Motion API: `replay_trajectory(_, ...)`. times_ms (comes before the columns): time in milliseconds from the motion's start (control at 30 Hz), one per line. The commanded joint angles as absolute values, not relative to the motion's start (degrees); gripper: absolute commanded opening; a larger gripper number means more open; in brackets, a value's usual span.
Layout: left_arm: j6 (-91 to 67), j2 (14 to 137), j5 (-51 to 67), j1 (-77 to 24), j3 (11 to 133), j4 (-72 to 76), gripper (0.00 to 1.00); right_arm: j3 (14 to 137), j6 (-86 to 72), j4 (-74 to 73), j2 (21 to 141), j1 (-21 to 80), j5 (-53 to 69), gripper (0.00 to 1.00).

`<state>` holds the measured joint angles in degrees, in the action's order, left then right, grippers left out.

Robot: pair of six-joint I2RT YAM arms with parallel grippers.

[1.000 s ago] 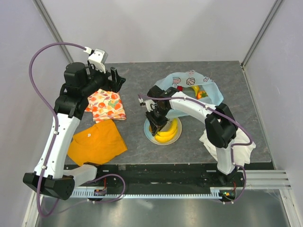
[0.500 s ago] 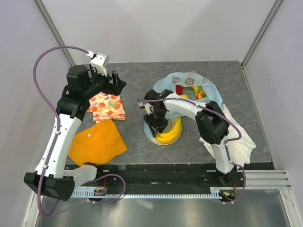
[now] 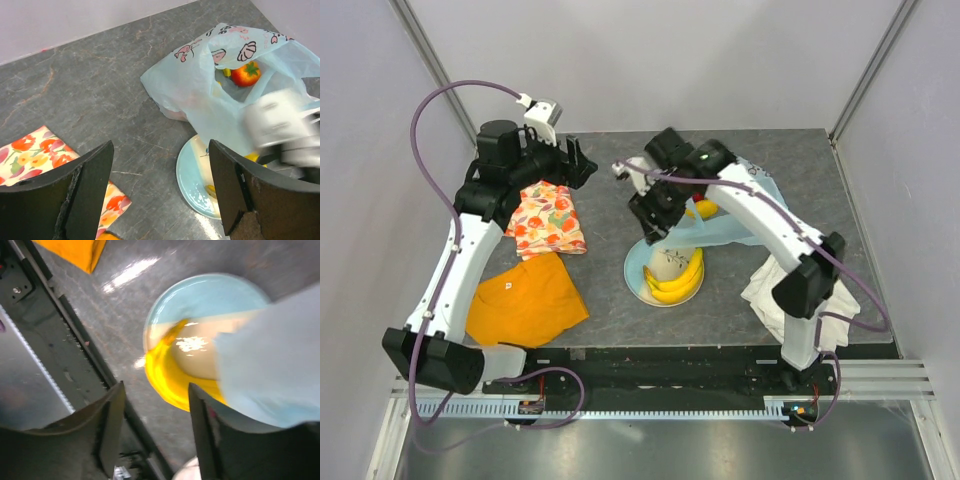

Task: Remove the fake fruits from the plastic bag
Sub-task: Take out the fake fruit from the plastic bag.

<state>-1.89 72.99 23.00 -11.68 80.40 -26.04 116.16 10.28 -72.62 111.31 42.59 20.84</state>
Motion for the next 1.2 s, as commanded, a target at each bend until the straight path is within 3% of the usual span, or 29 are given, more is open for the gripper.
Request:
replay_trajectory(0,-5.4,75.9,25.9,-11.4,85.1,-23.4,0.83,118.2,19.1,-81.0,106.2,36.0,15.1,0.54)
replay_trajectory(200,-5.5,78.2,26.1,-11.4,86.6,-23.1,0.82,109.8,25.0,-76.6,105.1,26.4,8.4,0.45)
replay_trajectory(433,-5.9,81.4,27.7,-11.6,85.1,-22.2,0.81,98.6,29.0,-57.9,108.3,18.6,-4.9,0.43)
replay_trajectory(633,-5.2,83.1,28.6,-12.0,84.2,-22.6,0.79,105.1,28.8,-49.8,116.4,15.9,-7.2,0.43)
replay_trajectory(833,-5.4,84.0,29.6,-13.2,81.9,-22.9,0.79,114.2,26.0,-47.1,125.8,15.5,-8.6,0.55)
replay_trajectory(1167,-5.7,86.2,31.3,-14.9,81.6,-23.7,0.78,123.8,25.3,-45.6,134.6,15.6,-14.2,0.59)
